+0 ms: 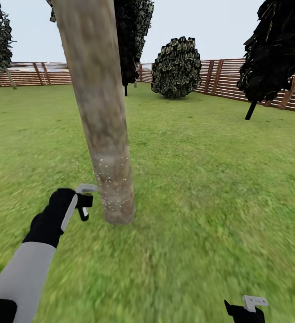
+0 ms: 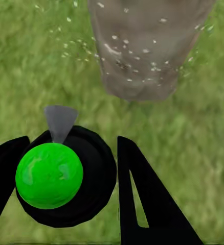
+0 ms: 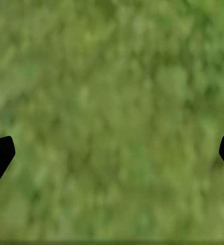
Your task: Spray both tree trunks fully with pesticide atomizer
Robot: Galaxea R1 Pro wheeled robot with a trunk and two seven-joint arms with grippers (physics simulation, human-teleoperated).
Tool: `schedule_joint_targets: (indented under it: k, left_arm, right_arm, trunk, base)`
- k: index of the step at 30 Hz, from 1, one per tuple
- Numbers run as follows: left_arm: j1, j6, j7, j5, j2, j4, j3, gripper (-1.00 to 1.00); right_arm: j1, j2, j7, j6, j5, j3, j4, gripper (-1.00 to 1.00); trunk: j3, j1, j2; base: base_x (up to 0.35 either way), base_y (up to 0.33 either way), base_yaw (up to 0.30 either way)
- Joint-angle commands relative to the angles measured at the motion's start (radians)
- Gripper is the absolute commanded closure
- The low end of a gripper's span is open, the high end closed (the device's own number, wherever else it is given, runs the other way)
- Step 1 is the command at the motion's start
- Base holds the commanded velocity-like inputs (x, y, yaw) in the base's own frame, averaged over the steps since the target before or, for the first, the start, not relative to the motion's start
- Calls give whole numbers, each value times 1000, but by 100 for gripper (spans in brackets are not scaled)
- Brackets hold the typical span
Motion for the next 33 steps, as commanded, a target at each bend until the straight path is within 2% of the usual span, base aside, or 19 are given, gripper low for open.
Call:
schedule_joint_targets:
  k: [1,4,7,9,10,13,15,16,19,22,33]
  left_arm:
    - [9,-8,0,-4,-2,11,-16,100]
    - [43,-41,0,-3,-11,35,-27,100]
    - [103,-77,0,-7,-56,41,-29,100]
    - [122,-145,2,-8,-69,51,-30,100]
    - [132,-196,6,-8,-73,87,-30,100]
    - [139,-278,10,-5,-77,226,-29,100]
    - [140,-420,15,-5,-77,363,-28,100]
    - [140,-438,16,-4,-77,396,-28,100]
    - [144,-457,15,-3,-83,435,-28,100]
    - [153,-460,17,-11,-94,435,-28,100]
    - [158,-460,16,-9,-96,435,-29,100]
  right_arm:
    - [0,0,0,0,0,0,0,-100]
    - [0,0,0,0,0,0,0,-100]
    - [0,0,1,0,1,1,0,-100]
    - [0,0,1,0,1,1,0,-100]
    - [0,0,1,0,1,1,1,-100]
    - [0,11,2,0,2,1,1,-100]
    - [0,24,2,0,2,1,0,-100]
    - [0,25,2,0,2,1,0,-100]
    - [0,26,1,0,1,0,-1,-100]
    - [1,19,0,-1,1,0,-2,-100]
    - [2,25,1,0,2,1,0,-100]
  trunk:
    - [0,0,0]
    - [0,0,0]
    - [0,0,0]
    - [0,0,0]
    - [0,0,0]
    - [0,0,0]
    - [0,0,0]
    - [0,0,0]
    - [0,0,0]
    - [0,0,0]
    - [0,0,0]
  base:
    - [0,0,0]
    - [0,0,0]
    - [0,0,0]
    - [0,0,0]
    - [0,0,0]
    - [0,0,0]
    - [0,0,0]
    - [0,0,0]
    - [0,0,0]
    - [17,-77,0]
    - [60,-262,0]
